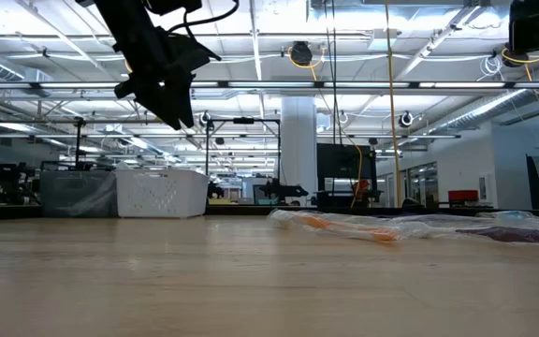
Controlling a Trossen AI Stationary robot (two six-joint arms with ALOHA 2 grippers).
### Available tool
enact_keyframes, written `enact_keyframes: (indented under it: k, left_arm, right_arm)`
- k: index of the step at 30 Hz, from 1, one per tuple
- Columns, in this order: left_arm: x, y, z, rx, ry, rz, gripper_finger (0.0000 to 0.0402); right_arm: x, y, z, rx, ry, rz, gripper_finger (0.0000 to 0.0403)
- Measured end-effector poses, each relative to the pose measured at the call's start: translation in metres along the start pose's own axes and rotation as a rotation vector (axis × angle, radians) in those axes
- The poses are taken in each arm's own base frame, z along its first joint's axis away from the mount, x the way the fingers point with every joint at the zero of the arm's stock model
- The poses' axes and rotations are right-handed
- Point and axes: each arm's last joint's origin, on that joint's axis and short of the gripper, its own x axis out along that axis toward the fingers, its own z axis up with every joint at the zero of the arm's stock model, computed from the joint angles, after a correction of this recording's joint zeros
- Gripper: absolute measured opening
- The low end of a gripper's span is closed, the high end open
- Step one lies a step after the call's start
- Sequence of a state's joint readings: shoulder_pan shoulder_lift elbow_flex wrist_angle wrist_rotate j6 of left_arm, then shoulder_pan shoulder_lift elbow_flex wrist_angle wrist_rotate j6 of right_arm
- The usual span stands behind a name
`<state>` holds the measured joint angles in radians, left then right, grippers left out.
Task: Pick & Place Toothbrushes
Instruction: Put the blue toothbrush into the orange bin
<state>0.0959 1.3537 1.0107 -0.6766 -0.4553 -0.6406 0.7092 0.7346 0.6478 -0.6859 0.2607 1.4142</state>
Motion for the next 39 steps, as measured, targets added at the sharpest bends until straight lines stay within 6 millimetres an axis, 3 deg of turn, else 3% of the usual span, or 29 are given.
enact_keyframes:
  k: [4,12,21,31,39]
  left_arm:
    - [0.0,0.0,0.0,-0.008,0.0,-0.001,0.0157]
    - [0.0,0.0,0.0,-0.008,0.0,-0.001,0.0157]
    - [0.0,0.0,0.0,-0.008,0.0,-0.001,0.0157]
    - [0.0,0.0,0.0,-0.008,0.0,-0.001,0.0157]
    - [0.0,0.0,0.0,-0.007,0.002,-0.001,0.0157]
  right_arm:
    - [0.018,-0.012,-0.007,-0.091,0.012,-0.017,0.0]
    - [0.044,-0.043,-0.014,-0.092,0.026,-0.04,0.0]
    - [0.046,-0.038,-0.007,-0.088,0.078,0.055,0.0005]
    - [0.053,-0.053,-0.003,-0.042,0.097,-0.025,0.0094]
    - [0.063,-0.074,-0.003,0.046,0.079,-0.093,0.0092]
